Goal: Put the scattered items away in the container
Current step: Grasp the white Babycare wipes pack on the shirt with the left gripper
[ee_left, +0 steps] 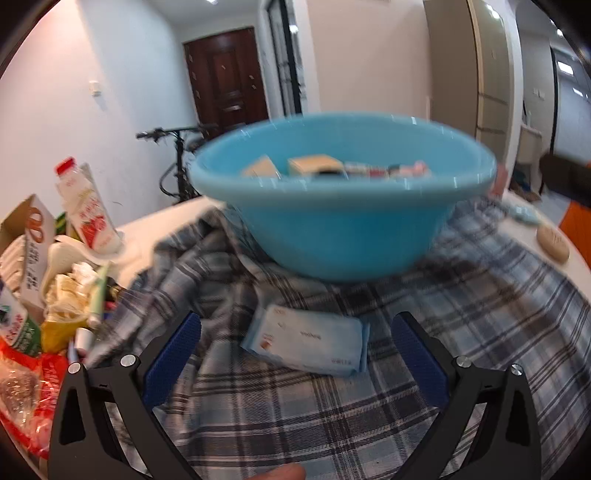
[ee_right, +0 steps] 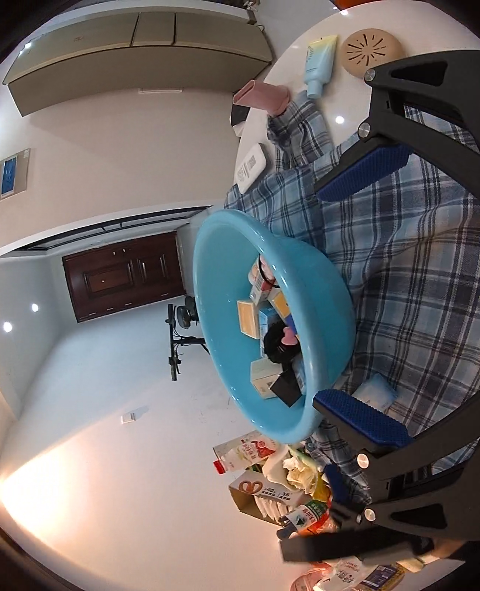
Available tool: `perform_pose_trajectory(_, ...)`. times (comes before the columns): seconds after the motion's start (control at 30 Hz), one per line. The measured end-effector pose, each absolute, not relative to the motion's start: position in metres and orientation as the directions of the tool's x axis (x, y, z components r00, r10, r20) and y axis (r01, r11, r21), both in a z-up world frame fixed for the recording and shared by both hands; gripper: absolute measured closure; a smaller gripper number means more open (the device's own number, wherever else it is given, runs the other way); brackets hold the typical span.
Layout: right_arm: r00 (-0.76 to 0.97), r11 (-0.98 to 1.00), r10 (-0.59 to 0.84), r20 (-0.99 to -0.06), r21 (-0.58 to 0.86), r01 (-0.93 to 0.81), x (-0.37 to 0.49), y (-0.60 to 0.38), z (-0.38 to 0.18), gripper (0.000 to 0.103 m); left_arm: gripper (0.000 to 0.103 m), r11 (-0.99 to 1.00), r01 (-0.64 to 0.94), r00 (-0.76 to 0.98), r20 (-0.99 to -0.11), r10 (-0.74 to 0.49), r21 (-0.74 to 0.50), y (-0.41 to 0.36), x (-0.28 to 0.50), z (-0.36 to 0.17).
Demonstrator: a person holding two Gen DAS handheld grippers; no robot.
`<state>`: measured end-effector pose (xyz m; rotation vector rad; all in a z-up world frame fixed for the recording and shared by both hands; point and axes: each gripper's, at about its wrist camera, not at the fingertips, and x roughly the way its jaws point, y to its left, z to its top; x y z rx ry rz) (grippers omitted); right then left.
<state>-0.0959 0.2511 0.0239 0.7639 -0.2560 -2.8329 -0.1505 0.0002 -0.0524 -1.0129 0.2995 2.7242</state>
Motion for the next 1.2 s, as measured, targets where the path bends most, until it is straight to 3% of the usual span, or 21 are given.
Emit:
perform_pose_trajectory(0.33, -0.840, -0.980, -0.198, -0.505, 0.122, 0.158, -0.093, 0.231, 0.020, 0.000, 0.000, -0.941, -0.337, -0.676, -0.704, 0.216, 0.036, -0.003, -0.163, -0.072)
perform_pose_trajectory(0.57, -0.828, -0.977, -0.208, -0.521, 0.153, 0.149, -0.095, 0.236, 0.018, 0.000, 0.000, -0.927, -0.376, -0.604, -0.755, 0.253, -0.009, 0.001, -0.171, -0.079)
perform_pose_trajectory(0.9, -0.817, -0.976, -0.215, -0.535, 0.146, 0.162, -0.096, 0.232, 0.016, 0.000, 0.000, -0.940, -0.341, -0.553, -0.804, 0.220, -0.023, -0.005, -0.180, -0.091)
perform_pose_trajectory(1.2, -0.806, -0.980, -0.200, -0.557, 0.122, 0.158, -0.099, 0.226, 0.011, 0.000, 0.001, -0.944, -0.329, -0.568, -0.793, 0.219, -0.026, -0.009, -0.180, -0.088)
